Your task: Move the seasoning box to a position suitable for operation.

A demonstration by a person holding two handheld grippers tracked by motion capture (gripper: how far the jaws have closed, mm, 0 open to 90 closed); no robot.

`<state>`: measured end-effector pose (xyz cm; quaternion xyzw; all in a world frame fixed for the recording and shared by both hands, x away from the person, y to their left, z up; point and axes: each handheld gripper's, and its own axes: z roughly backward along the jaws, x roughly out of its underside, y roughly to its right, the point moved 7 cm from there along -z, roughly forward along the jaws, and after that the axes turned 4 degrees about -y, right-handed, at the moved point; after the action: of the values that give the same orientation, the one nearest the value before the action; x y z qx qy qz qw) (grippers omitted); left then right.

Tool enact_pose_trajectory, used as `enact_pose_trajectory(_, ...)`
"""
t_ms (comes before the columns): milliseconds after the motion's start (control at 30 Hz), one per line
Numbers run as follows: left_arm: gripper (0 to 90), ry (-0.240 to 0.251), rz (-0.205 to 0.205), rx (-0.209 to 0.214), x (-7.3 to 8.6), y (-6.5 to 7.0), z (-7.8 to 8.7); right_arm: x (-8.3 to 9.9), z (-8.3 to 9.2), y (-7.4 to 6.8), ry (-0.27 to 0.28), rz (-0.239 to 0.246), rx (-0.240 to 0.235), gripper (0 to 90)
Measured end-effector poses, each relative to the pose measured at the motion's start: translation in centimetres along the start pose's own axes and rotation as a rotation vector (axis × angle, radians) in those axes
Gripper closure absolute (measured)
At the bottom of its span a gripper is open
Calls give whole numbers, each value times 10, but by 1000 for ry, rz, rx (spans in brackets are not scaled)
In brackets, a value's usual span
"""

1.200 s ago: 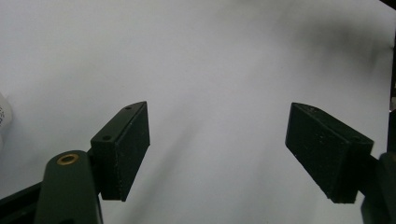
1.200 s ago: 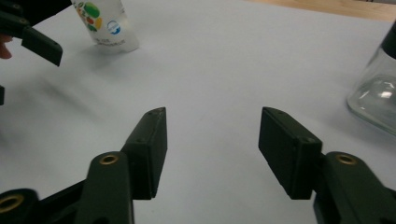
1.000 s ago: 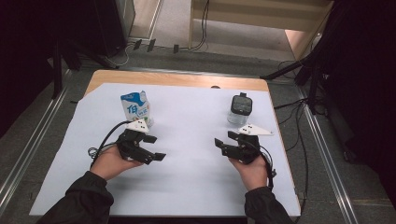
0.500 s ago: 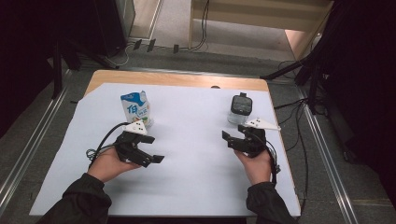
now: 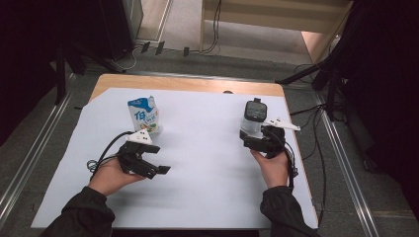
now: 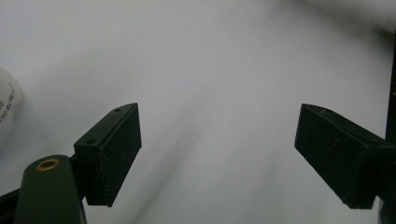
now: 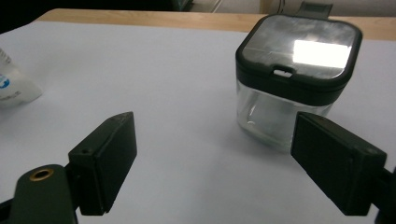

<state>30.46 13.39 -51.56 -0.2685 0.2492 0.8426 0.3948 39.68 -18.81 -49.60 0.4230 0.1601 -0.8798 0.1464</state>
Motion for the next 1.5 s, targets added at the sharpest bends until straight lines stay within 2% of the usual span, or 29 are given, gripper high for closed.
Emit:
enact_pose_trajectory(133,157,9,7,-1,2,0,3,-7,-1,5,20,-10,18,152)
enact_pose_trajectory(300,158,9,11,-6,5,0,6,-9,-13,19,1,-44,60,150)
enact_pose_trajectory(333,158,8,12,-11,5,0,6,-11,-17,24,8,-57,87,146)
enact_pose_trajectory(433,158,7,16,-14,7,0,7,-14,-22,28,2,-65,100,115)
enact_pose_trajectory(867,158,8,30,-37,14,-1,11,-20,-60,43,-31,-46,190,104)
enact_pose_trajectory(1300,158,6,49,-53,21,1,13,-22,-84,54,-40,-71,200,62)
enact_pose_trajectory(1500,158,6,54,-52,23,1,14,-23,-89,55,-30,-78,193,53)
